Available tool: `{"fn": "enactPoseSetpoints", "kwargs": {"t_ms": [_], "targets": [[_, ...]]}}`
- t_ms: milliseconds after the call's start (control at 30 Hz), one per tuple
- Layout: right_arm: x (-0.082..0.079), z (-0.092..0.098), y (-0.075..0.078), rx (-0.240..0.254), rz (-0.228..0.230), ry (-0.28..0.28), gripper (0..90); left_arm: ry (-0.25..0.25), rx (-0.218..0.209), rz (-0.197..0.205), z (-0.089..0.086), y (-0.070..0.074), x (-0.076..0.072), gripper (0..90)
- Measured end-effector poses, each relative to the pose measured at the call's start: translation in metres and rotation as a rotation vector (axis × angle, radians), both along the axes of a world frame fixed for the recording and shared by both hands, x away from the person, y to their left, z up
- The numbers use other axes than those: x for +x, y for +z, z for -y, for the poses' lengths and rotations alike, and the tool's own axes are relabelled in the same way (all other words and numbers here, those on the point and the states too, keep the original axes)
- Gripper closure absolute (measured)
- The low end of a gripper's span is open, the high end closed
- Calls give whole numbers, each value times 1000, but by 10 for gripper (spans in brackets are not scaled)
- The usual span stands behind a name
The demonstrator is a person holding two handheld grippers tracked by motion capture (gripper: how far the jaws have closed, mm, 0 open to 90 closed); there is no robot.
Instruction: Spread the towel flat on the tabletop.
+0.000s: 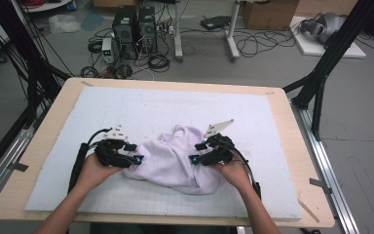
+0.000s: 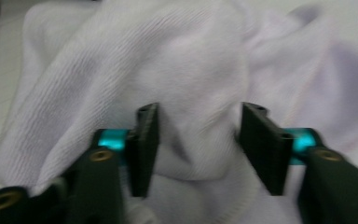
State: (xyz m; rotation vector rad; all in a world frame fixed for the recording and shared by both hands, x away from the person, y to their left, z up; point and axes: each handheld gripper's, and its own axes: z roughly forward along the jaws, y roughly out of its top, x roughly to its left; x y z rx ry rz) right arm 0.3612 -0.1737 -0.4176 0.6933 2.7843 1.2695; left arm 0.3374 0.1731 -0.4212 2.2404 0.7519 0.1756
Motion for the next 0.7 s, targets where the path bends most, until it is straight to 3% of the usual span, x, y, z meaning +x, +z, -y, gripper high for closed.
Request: {"fn": "enactPoseSetpoints", "kwargs": {"t_ms": [67,100,133,167,200,333,433,467,567,600,633,700], "targets": [[-3,-1,0,0,1,38,757,-24,12,4,3,-7,-1,766],[-6,-1,3,-18,32,39,809,-24,12,4,3,-7,-1,816],[-6,-1,3,-18,32,39,809,-29,13,7,4,-8,-3,816],[-11,1,7,-22,74,37,844,-30,13,12,4,-7,-4,834],[-16,11,16,11,100,9,852,-9,1,23,-1,-2,-4,845],[-30,40,32,9,125,-43,860,45,-59,54,-17,16,-3,848],[-41,52,37,-6,132,-57,860,48,-80,73,-20,25,-6,847],[-54,63,37,-19,131,-66,860,38,-78,85,-22,28,-11,847],[-77,74,29,-25,107,-60,862,20,-76,74,-21,25,-18,848],[-86,75,24,-30,95,-54,862,0,-69,62,-19,18,-27,848],[-86,75,24,-30,95,-54,862,0,-69,62,-19,18,-27,848],[-108,73,6,-53,51,-22,862,-15,-67,47,-19,10,-34,847]]}}
